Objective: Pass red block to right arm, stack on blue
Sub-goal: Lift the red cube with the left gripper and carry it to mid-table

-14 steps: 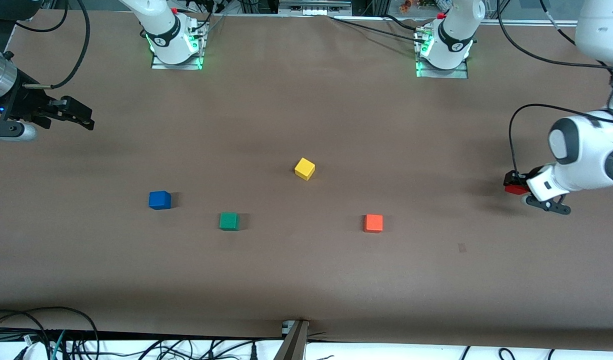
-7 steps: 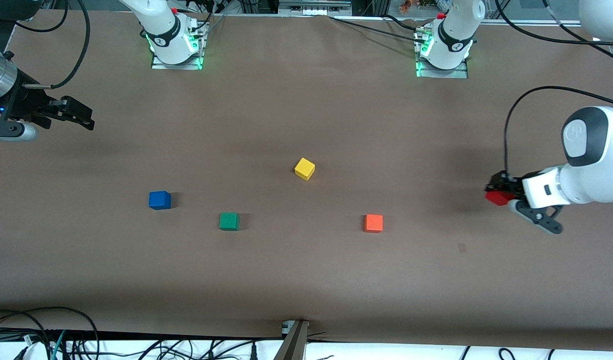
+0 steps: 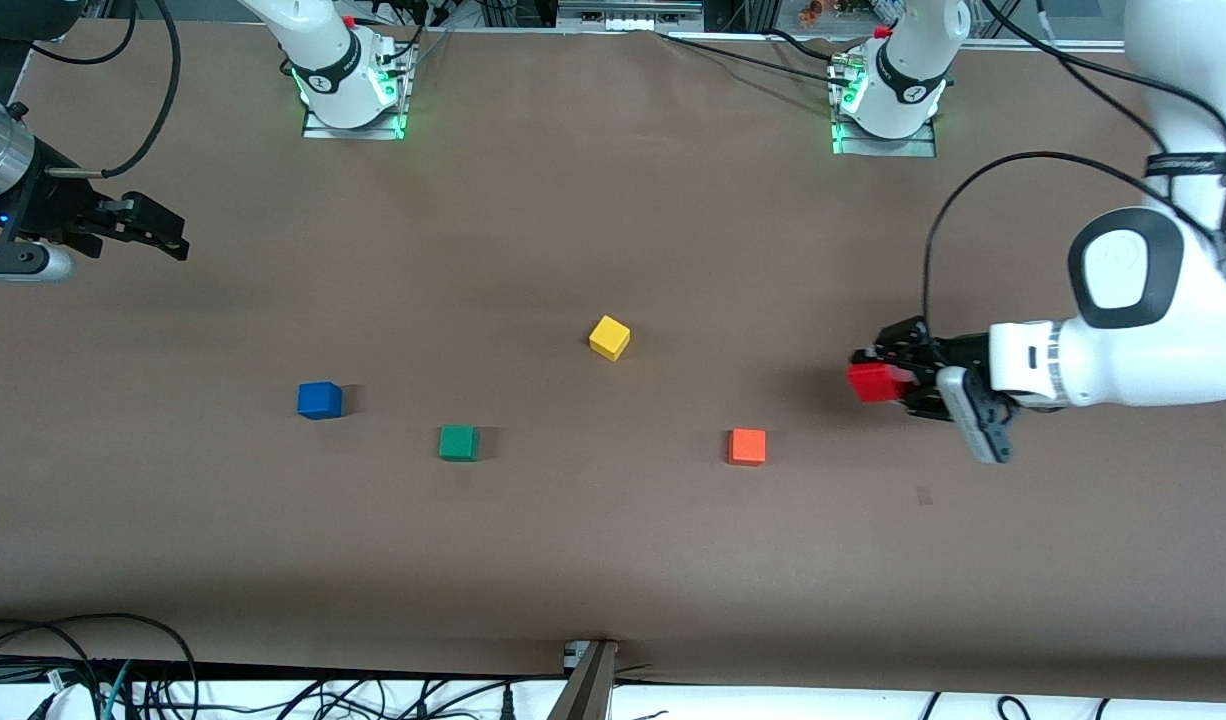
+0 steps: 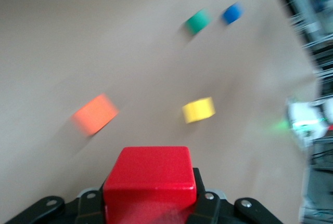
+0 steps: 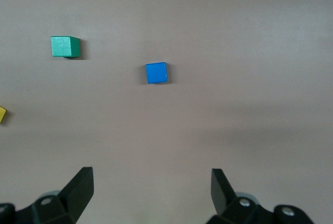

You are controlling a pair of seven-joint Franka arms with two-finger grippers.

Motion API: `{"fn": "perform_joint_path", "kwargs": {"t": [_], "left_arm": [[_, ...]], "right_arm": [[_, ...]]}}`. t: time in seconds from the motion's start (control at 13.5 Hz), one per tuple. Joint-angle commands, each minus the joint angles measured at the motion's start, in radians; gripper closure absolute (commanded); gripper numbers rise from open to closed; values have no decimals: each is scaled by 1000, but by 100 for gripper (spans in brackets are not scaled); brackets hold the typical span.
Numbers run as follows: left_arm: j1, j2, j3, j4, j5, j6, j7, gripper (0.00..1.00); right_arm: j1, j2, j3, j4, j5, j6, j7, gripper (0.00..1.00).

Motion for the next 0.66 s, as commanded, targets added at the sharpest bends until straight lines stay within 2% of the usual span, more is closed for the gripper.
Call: {"fn": "perform_joint_path", "kwargs": {"t": [0.0, 0.22, 0.37, 0.59], "left_arm": [[-57, 22, -46, 36, -96, 0, 51, 93], [-141, 40, -74, 47, -116, 25, 151, 95], [-196, 42, -77, 30, -222, 144, 298, 95], [-252, 60, -78, 25, -391, 255, 516, 96]], "right_arm": [[-5, 5, 7, 17, 4, -6, 5, 0], [-5, 5, 7, 17, 4, -6, 5, 0], [-5, 5, 7, 17, 4, -6, 5, 0], [-5, 5, 7, 17, 4, -6, 5, 0]]}}
